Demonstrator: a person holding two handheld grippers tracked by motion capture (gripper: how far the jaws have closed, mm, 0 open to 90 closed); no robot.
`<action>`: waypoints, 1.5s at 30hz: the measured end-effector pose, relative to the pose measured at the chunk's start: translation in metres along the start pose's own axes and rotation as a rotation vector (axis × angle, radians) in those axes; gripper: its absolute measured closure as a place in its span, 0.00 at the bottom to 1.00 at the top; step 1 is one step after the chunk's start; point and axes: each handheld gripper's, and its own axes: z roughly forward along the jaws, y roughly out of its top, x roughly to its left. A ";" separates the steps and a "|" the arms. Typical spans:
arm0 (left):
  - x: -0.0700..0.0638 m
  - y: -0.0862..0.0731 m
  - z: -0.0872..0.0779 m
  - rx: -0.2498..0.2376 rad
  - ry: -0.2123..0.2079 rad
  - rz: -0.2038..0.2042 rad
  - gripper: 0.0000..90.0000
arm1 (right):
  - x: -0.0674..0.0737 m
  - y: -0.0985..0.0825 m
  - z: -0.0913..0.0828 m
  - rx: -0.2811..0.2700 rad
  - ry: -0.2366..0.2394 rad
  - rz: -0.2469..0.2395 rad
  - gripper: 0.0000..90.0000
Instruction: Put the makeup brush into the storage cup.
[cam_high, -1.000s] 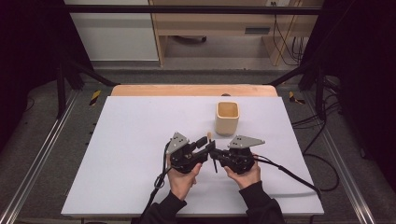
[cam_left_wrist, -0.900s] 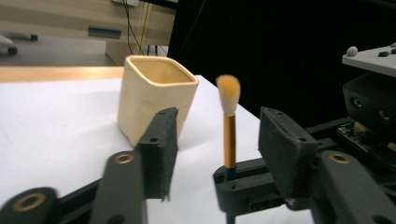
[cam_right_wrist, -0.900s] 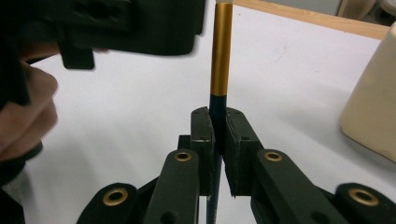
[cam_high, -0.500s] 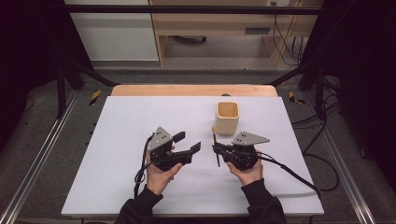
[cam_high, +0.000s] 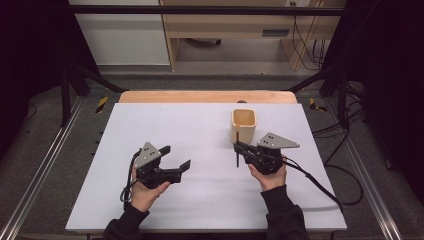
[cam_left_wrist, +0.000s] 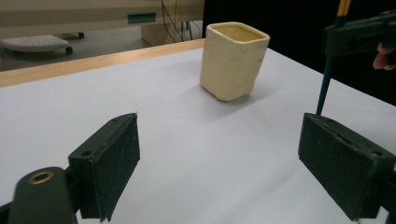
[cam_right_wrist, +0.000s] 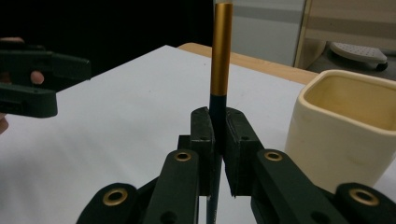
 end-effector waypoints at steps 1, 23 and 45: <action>0.003 -0.002 -0.002 0.002 0.004 -0.002 0.13 | -0.001 0.001 0.000 -0.009 -0.004 0.001 0.93; 0.039 -0.026 -0.017 0.050 0.100 -0.035 0.10 | -0.023 0.034 0.007 -0.135 -0.084 0.032 0.93; 0.046 -0.030 -0.018 0.066 0.110 -0.037 0.10 | -0.057 0.062 0.026 -0.175 -0.219 0.066 0.93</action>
